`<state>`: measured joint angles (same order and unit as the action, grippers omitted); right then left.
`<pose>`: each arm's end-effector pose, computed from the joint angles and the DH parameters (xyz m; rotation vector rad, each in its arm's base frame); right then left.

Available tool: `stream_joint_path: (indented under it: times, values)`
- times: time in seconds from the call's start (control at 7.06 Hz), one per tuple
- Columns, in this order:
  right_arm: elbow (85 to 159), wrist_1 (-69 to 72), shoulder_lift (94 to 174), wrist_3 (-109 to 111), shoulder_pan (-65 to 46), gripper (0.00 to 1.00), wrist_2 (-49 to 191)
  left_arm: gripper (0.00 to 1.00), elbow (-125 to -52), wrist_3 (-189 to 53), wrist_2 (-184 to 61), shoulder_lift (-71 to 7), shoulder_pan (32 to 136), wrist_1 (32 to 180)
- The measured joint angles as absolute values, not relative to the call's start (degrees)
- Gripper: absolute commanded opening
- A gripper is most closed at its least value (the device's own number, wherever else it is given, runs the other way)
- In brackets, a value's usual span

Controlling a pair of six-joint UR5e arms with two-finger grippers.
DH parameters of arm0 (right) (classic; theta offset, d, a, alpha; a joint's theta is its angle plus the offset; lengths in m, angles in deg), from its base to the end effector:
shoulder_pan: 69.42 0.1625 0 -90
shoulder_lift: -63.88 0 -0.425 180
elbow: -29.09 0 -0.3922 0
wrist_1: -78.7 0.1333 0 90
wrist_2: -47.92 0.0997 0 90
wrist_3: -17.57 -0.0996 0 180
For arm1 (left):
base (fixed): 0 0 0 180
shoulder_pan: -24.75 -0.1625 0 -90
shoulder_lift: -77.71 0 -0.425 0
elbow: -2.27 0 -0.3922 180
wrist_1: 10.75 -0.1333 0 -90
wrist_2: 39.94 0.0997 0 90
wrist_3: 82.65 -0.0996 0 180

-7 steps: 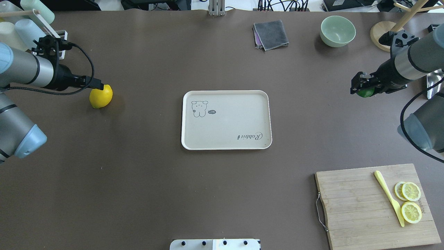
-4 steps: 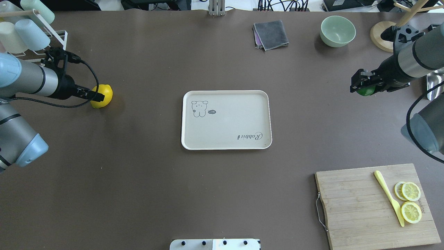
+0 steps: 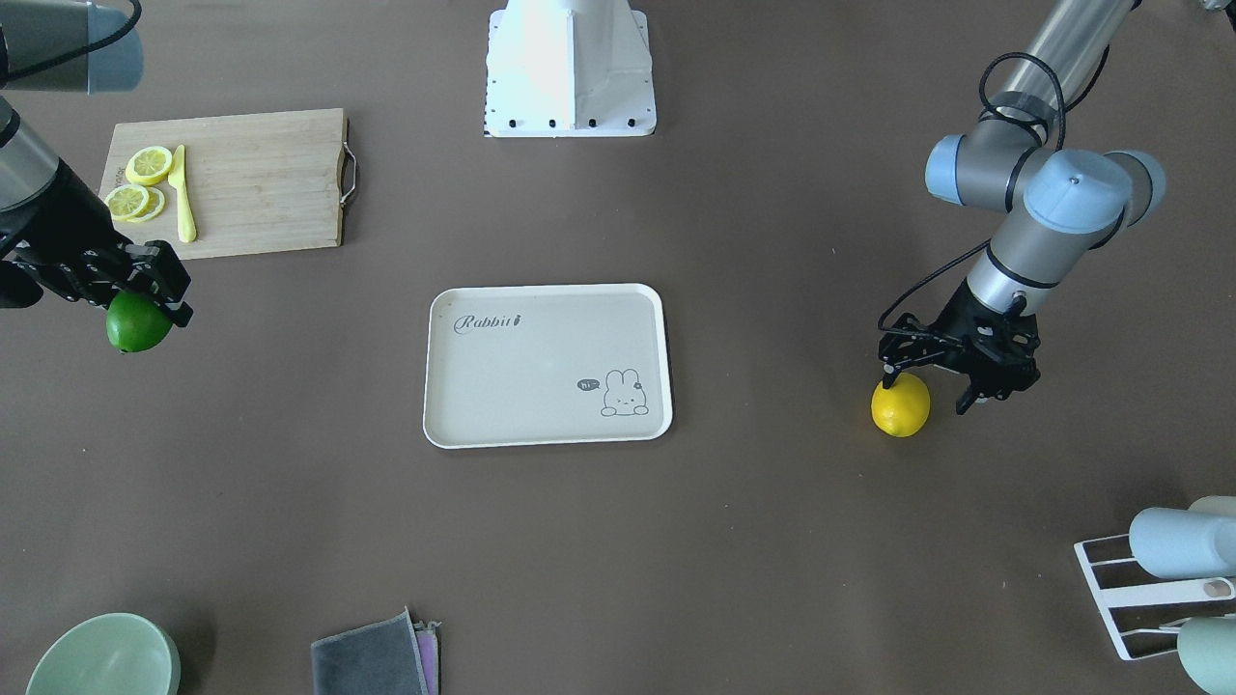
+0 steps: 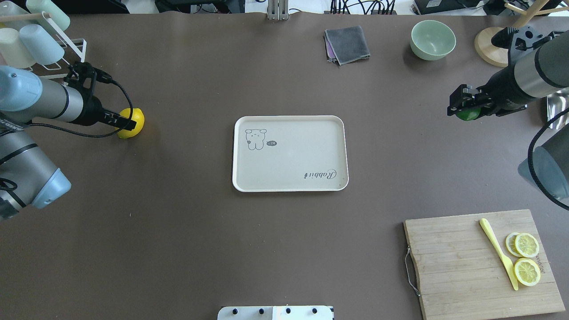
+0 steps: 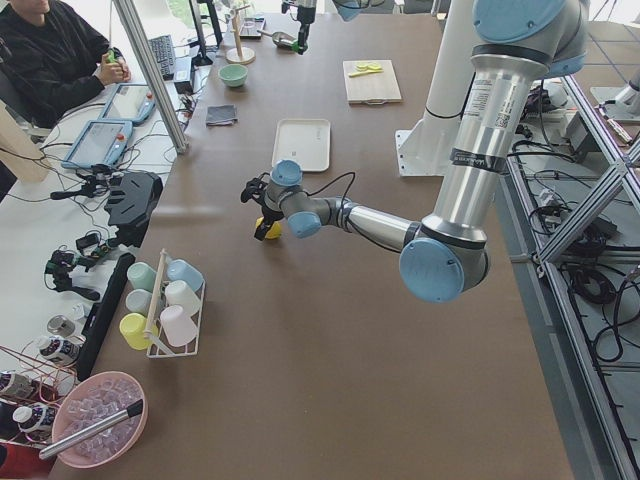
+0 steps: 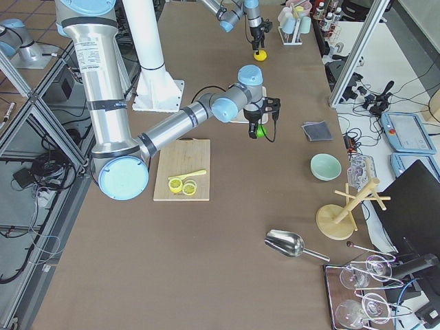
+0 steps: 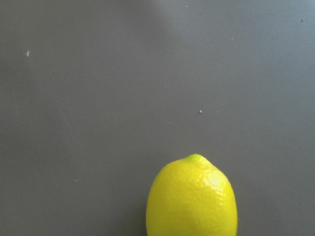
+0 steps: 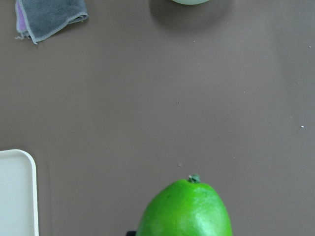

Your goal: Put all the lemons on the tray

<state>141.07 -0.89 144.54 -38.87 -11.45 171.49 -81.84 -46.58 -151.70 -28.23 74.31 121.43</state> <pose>-0.2167 -0.4939 0.3736 0.1162 -0.8936 0.1836 0.3399 -0.5474 0.4806 0.4891 0.8357 0.2433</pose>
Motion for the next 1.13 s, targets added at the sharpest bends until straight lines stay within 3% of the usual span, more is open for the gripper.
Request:
stream_joint_path:
  times: [0.14, 0.28, 0.43, 0.71, 1.13]
  values:
    - [141.68, -0.96, 144.51, -39.00, -11.52, 0.00, 171.49, 0.98, -80.48, -46.27, -151.66, -29.41, 73.82, 121.46]
    - [142.07, -1.00, 144.48, -39.07, -11.65, 0.00, 171.44, 0.73, -79.80, -46.11, -151.63, -29.93, 73.49, 121.47]
    - [142.29, -1.01, 144.45, -39.10, -11.83, 0.00, 171.37, 0.01, -79.52, -46.00, -151.62, -30.15, 73.30, 121.50]
    - [142.63, -1.04, 143.91, -39.14, -12.07, 0.00, 171.45, 0.00, -80.30, -45.88, -152.03, -30.27, 73.25, 121.37]
    - [142.86, -4.06, 140.40, -39.96, -13.30, 0.00, 171.30, 0.00, -87.46, -42.50, -159.10, -32.83, 76.65, 112.60]
